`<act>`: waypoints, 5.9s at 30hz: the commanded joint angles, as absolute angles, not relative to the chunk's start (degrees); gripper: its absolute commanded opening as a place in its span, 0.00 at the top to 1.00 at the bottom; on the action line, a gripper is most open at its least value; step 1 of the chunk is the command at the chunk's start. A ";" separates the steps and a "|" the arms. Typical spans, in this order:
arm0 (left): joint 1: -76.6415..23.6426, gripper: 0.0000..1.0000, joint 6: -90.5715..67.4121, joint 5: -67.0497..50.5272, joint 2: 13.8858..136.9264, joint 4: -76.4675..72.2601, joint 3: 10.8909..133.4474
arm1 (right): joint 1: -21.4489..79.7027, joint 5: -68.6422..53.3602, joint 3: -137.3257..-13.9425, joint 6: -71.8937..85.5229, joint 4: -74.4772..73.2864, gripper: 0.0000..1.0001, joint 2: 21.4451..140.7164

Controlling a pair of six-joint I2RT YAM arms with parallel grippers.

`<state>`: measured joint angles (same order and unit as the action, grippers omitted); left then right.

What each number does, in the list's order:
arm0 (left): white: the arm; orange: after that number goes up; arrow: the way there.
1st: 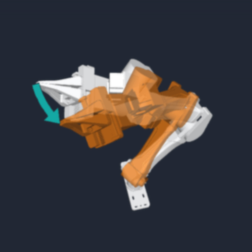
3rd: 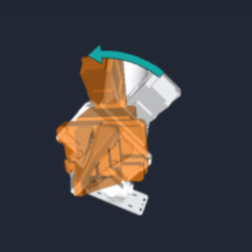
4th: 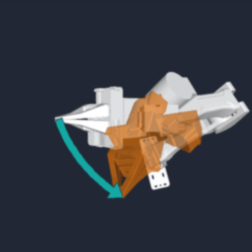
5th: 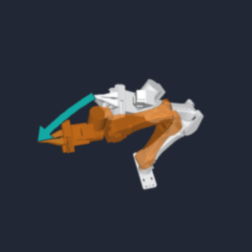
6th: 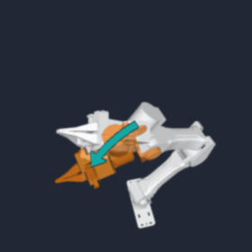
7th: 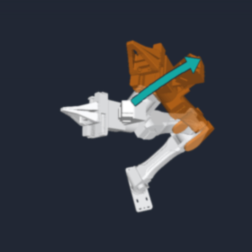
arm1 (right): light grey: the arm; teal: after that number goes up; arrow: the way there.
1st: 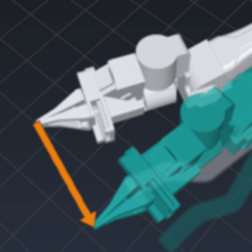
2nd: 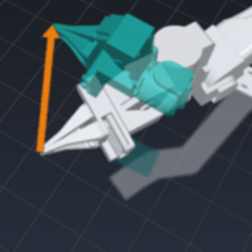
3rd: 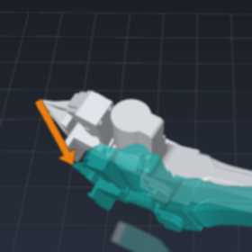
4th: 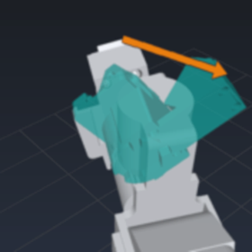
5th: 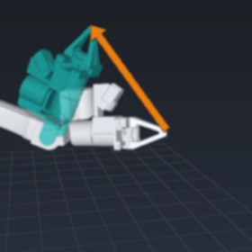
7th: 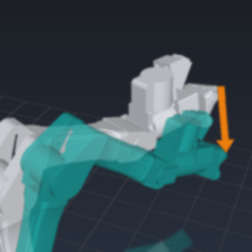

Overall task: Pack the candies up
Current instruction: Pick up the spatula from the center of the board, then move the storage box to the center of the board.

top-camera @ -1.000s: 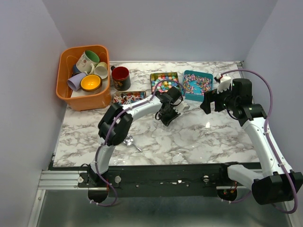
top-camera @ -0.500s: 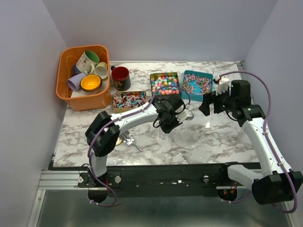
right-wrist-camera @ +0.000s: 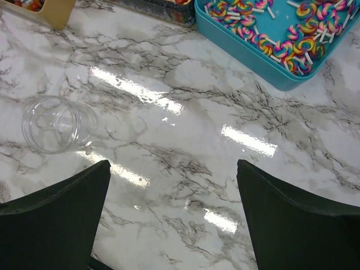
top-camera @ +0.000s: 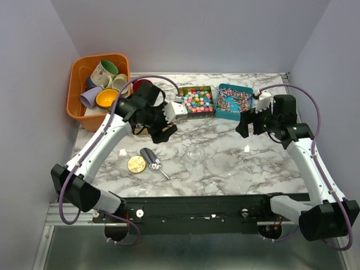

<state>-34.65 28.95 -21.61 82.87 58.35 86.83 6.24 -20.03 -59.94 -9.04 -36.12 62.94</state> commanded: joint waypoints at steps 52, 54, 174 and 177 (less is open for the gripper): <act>-17.93 1.00 51.79 -33.38 93.42 80.95 85.77 | 7.73 -45.50 -72.34 -27.94 -38.17 0.04 71.37; -17.93 1.00 48.88 -37.24 94.56 80.60 89.02 | 9.66 -46.84 -73.99 -33.18 -37.79 0.05 71.98; -22.59 0.34 43.41 -10.90 112.84 50.09 95.61 | 16.00 -31.38 -74.97 -49.22 -56.25 0.99 76.55; -22.59 0.35 44.56 -10.46 115.92 51.76 97.90 | 15.56 -31.55 -74.36 -49.57 -56.43 0.99 76.46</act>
<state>-22.87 41.63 -13.04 112.77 50.72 94.59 16.36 -30.79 -75.53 -50.37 -57.04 77.91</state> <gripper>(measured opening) 0.662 0.090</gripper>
